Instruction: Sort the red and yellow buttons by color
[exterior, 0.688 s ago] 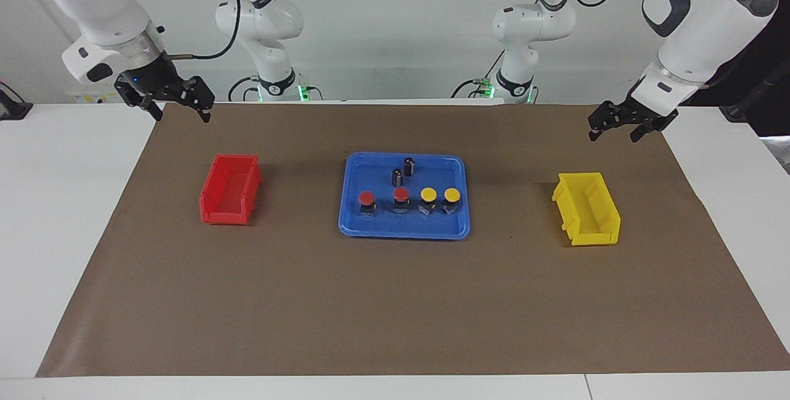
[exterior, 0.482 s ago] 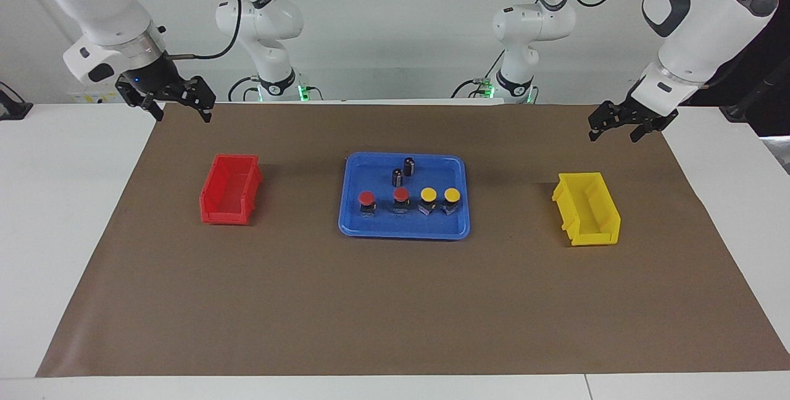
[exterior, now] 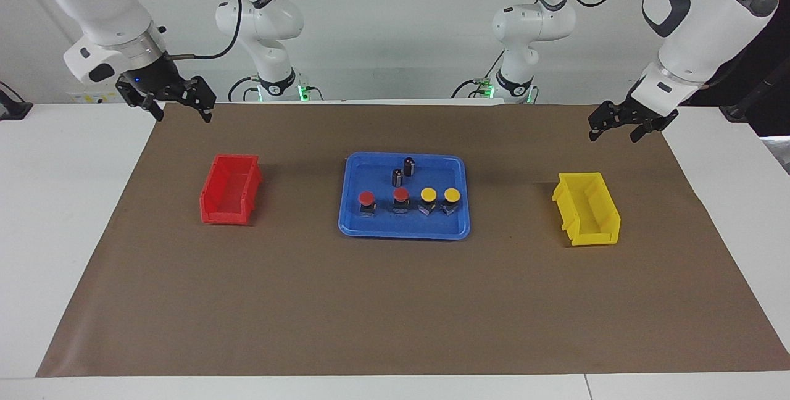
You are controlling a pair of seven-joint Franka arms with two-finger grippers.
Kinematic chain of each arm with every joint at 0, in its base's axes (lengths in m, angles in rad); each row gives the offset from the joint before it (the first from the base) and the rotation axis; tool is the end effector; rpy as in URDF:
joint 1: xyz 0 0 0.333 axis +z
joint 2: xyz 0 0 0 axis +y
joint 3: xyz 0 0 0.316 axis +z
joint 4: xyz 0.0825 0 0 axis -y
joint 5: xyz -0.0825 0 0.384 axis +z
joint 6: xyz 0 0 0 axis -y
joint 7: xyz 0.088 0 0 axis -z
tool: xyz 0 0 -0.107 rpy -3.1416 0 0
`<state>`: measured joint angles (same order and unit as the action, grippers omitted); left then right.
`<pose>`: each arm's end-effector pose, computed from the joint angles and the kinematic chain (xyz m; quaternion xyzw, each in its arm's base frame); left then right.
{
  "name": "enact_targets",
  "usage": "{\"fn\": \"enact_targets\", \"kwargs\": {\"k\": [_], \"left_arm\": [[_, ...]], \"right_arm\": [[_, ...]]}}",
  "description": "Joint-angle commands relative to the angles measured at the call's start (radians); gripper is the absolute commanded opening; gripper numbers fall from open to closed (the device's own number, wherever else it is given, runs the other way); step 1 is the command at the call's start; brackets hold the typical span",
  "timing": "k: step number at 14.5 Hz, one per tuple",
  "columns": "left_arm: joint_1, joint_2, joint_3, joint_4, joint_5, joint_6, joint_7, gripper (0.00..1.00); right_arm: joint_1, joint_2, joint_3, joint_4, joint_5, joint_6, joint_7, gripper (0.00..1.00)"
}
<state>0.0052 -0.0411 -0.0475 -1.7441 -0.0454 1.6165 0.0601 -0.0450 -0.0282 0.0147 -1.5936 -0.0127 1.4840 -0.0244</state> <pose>0.5387 -0.0279 0.5692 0.9976 -0.0490 -0.0431 0.0220 0.5358 -0.0176 0.6220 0.9991 -0.0033 -0.0409 0.0054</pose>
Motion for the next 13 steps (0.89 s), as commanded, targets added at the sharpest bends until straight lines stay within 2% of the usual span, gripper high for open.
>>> {"fn": "enact_targets", "kwargs": {"k": [1,3,4,6,8,9,10,13], "left_arm": [[-0.002,-0.019,0.005,-0.012,-0.007,-0.003,0.001,1.00],[-0.002,-0.019,0.005,-0.012,-0.007,-0.003,0.001,1.00],[-0.002,-0.019,0.005,-0.012,-0.007,-0.003,0.001,1.00],[-0.002,-0.019,0.005,-0.012,-0.007,-0.003,0.001,1.00],[-0.002,-0.019,0.005,-0.012,-0.007,-0.003,0.001,1.00],[-0.002,-0.019,0.005,-0.012,-0.007,-0.003,0.001,1.00],[-0.002,-0.019,0.005,-0.012,-0.007,-0.003,0.001,1.00],[-0.007,-0.019,0.005,-0.012,-0.007,-0.012,0.000,1.00]], "right_arm": [[0.002,0.046,0.033,0.099,0.002,-0.005,-0.016,1.00],[0.004,0.100,0.072,0.162,0.013,-0.049,0.055,1.00],[0.039,0.153,0.127,0.226,-0.002,-0.068,0.113,1.00],[0.141,0.261,0.148,0.344,-0.009,-0.085,0.278,1.00],[0.268,0.339,0.149,0.377,-0.012,-0.006,0.435,1.00],[0.334,0.359,0.149,0.363,-0.019,0.078,0.519,1.00],[0.377,0.376,0.149,0.303,-0.033,0.169,0.594,1.00],[0.418,0.340,0.149,0.022,-0.039,0.460,0.632,1.00]]}}
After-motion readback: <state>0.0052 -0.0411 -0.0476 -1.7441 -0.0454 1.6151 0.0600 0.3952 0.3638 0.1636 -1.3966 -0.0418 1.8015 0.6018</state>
